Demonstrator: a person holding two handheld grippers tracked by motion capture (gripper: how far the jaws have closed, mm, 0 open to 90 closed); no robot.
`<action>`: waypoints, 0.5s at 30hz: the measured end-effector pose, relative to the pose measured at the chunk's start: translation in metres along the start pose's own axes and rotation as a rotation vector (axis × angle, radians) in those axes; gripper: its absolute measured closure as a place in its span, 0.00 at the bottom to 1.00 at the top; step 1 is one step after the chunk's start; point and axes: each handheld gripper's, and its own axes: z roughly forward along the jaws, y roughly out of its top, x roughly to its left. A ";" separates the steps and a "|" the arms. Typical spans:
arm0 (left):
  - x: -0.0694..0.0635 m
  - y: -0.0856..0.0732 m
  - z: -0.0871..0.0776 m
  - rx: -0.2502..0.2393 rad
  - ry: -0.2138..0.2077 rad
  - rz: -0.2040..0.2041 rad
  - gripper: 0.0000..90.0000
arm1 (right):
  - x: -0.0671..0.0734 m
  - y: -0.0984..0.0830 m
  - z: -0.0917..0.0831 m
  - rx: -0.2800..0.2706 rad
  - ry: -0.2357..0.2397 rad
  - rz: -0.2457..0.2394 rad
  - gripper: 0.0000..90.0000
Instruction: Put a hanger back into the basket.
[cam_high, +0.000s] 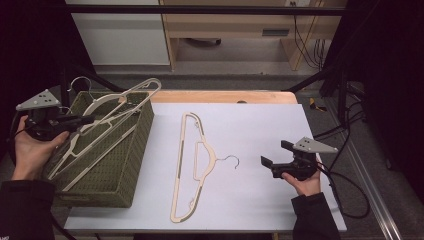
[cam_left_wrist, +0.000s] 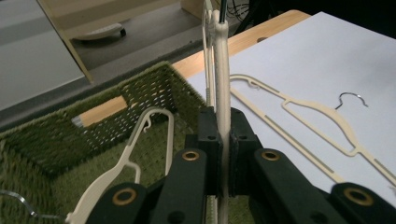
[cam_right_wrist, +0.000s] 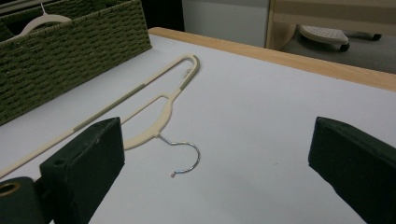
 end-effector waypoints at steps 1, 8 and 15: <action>0.004 -0.002 -0.001 0.005 0.001 0.003 0.96 | 0.000 0.000 0.000 0.003 0.001 0.004 0.05; 0.023 -0.016 -0.005 0.016 0.004 -0.011 0.96 | 0.001 0.000 0.001 0.001 -0.003 0.008 0.05; 0.033 -0.031 -0.003 0.033 0.007 -0.030 0.96 | 0.000 0.000 0.000 0.006 0.001 0.001 0.05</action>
